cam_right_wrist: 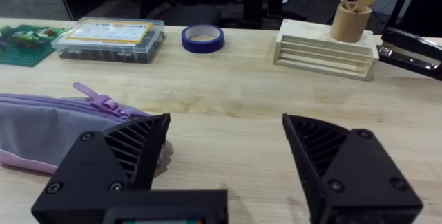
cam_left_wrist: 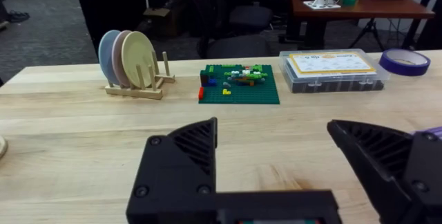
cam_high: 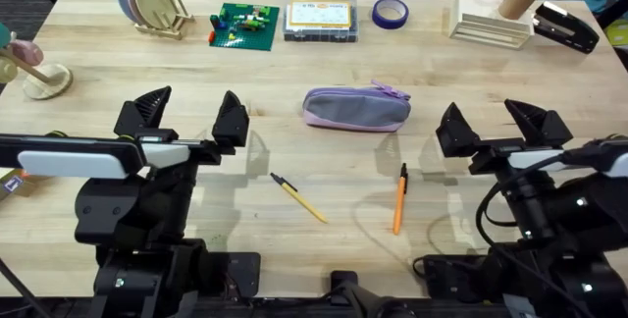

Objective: Unzip the bag, pick up the pens from the table one at a time and place them inside, then zip the bag closed.

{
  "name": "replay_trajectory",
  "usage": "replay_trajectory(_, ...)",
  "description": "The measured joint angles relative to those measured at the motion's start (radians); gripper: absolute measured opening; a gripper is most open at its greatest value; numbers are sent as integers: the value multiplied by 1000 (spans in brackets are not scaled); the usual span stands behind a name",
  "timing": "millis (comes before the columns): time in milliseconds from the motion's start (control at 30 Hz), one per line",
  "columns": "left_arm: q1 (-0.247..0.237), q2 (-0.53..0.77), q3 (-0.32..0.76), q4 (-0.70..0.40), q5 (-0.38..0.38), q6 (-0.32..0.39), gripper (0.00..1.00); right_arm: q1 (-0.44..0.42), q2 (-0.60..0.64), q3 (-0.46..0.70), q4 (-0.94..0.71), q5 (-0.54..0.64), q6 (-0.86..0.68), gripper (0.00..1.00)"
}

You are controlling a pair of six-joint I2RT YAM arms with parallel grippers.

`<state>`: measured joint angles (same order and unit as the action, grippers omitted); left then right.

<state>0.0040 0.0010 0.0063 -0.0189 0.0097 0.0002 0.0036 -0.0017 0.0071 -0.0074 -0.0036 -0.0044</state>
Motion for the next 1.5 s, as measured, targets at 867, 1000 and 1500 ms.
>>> replay_trajectory(867, 0, 0, 1, -3, -6, -2, 991, 0, 1, 71, -171, 6, 40, 998)
replay_trajectory(1000, 0, 0, 28, -47, 5, -12, 992, 0, 8, 177, -424, 6, 56, 998)
replay_trajectory(1500, 0, 175, 560, -466, 55, -16, 992, 0, 319, 696, -701, 6, 26, 998)
